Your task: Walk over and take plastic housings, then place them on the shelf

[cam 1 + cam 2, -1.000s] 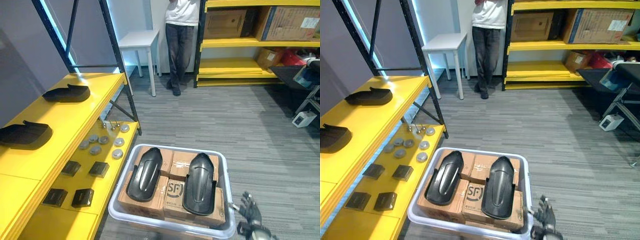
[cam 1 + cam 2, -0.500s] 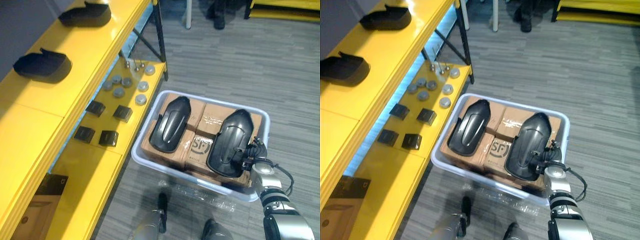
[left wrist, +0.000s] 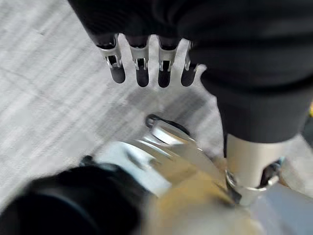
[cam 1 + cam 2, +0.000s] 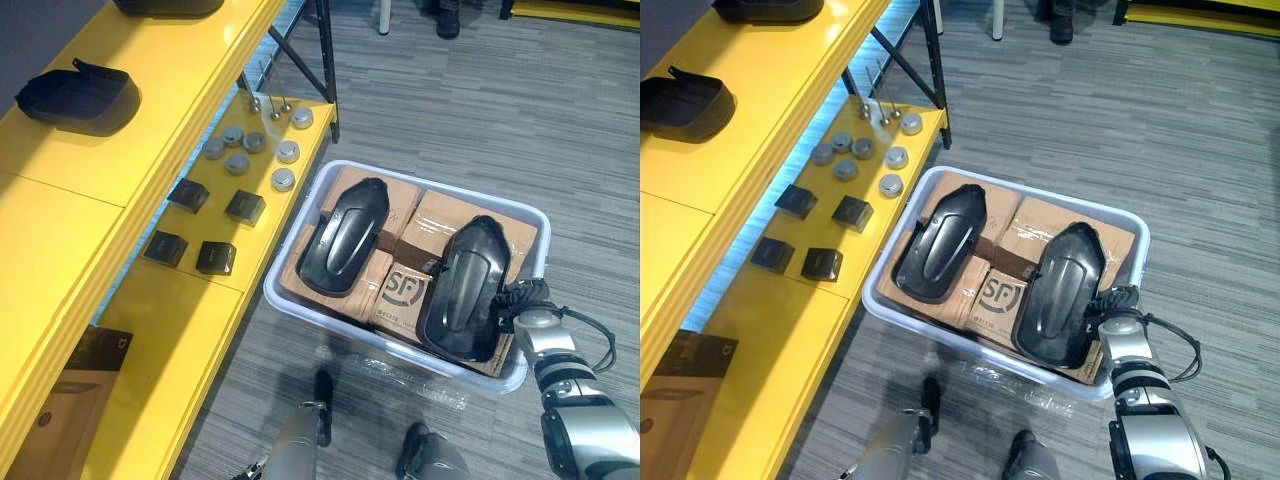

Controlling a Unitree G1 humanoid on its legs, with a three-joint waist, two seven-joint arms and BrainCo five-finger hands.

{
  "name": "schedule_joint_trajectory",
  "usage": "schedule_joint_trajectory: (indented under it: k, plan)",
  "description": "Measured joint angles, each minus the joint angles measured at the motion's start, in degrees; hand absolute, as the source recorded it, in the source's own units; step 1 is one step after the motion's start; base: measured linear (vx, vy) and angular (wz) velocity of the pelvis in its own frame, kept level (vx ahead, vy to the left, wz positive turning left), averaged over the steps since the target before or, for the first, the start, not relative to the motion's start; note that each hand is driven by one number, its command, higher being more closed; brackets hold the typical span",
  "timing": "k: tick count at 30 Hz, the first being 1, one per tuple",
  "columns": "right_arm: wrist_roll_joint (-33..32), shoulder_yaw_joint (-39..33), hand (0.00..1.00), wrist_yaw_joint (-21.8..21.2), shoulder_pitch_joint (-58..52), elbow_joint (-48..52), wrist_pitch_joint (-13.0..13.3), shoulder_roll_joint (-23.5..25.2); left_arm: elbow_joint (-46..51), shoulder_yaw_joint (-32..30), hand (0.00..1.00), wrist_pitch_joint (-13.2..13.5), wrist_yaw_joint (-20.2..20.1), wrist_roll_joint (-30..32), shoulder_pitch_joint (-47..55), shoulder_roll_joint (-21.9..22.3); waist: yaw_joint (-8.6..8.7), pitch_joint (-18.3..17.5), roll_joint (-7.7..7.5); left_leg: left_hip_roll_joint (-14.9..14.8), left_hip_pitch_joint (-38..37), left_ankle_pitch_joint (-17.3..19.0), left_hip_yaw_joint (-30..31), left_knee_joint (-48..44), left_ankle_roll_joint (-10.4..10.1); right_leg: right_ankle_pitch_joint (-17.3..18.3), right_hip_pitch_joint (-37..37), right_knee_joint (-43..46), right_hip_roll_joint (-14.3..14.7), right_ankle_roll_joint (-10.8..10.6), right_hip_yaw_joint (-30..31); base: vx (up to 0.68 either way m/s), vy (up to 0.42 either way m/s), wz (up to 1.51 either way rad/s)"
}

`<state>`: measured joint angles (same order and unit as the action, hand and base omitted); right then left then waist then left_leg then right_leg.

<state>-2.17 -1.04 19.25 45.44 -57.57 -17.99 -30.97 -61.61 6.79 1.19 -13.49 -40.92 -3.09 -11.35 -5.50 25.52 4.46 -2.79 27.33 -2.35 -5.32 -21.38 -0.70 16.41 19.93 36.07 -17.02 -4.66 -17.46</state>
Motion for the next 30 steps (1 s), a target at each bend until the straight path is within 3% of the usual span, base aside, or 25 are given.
schedule_joint_trajectory:
  k: [5,9,14,18,19,21,22,27,30]
  plan:
    - [1.9,1.1,1.0,-0.1,2.0,-3.8,-1.3,0.2,12.2,4.3,0.0,7.1,0.0,-6.1,-3.2,1.0,-0.26,-0.1,0.14,0.3,-1.8,-0.6,0.5,1.4,-0.1,-0.4,-2.1,-1.8,0.2,0.0,-0.7,0.06,-0.046,0.04]
    - [6.1,4.7,1.0,-0.1,2.7,-4.0,-1.0,-0.9,29.8,5.2,0.0,11.7,3.7,-9.0,-5.3,1.3,0.26,0.3,1.79,0.4,-3.2,-1.1,1.6,2.4,-0.1,-1.4,-5.1,-4.4,0.8,-0.2,-2.3,0.02,-0.005,0.1]
    - [10.6,8.1,1.0,-0.1,4.3,1.0,-0.5,-3.0,49.8,4.1,0.0,12.7,9.9,-5.7,-4.6,-0.3,0.47,0.8,3.35,0.8,-6.3,-2.4,2.2,5.5,-0.1,-2.3,-8.2,-6.6,1.0,-0.4,-3.4,0.0,-0.009,0.08]
    - [14.8,8.2,1.0,0.0,3.9,10.7,2.2,-3.0,61.9,2.1,0.0,10.2,14.7,0.0,-3.4,-2.0,1.41,0.9,3.32,0.8,-11.1,-3.4,2.2,9.0,-0.2,-3.3,-13.0,-10.1,1.9,-0.5,-4.0,0.05,-0.021,-0.01]
    - [16.2,7.9,1.0,0.1,2.7,16.2,3.7,-3.0,65.8,1.4,0.0,8.2,15.9,1.6,-3.7,-2.2,1.8,0.8,3.31,0.7,-13.8,-3.6,2.0,10.7,-0.4,-4.0,-15.8,-12.3,2.5,-0.7,-4.0,0.08,-0.013,-0.08]
    - [16.7,7.8,1.0,0.5,1.3,19.5,4.8,-2.8,67.7,1.7,0.0,7.1,16.1,1.9,-3.9,-2.1,1.83,0.2,3.18,0.6,-15.1,-3.9,1.9,12.1,-0.5,-4.5,-17.0,-13.8,3.0,-0.7,-4.0,0.08,-0.009,-0.08]
    - [17.3,7.7,1.0,1.0,-0.5,22.5,5.9,-2.2,69.5,2.9,0.0,5.0,15.9,1.9,-4.2,-2.1,1.91,-1.0,2.99,0.5,-16.3,-4.7,1.5,14.3,-0.7,-5.3,-17.8,-15.7,3.5,-0.8,-4.0,0.09,-0.008,-0.07]
    - [18.5,7.6,1.0,2.0,-4.7,25.7,7.0,4.1,68.1,11.0,0.0,-0.9,16.4,2.6,-5.6,-0.5,2.06,-4.2,1.61,0.0,-22.2,-7.4,0.1,22.2,-1.2,-7.5,-21.7,-21.4,5.1,-0.6,-3.7,0.09,-0.014,-0.14]
    - [18.6,8.1,1.0,1.9,-6.0,29.0,7.7,8.6,61.9,13.9,0.0,-2.4,18.5,0.6,-7.8,1.7,2.56,-7.7,0.09,-0.4,-25.4,-8.1,-1.0,25.7,-1.7,-8.3,-23.9,-24.1,6.0,-0.8,-3.2,0.06,-0.018,-0.18]
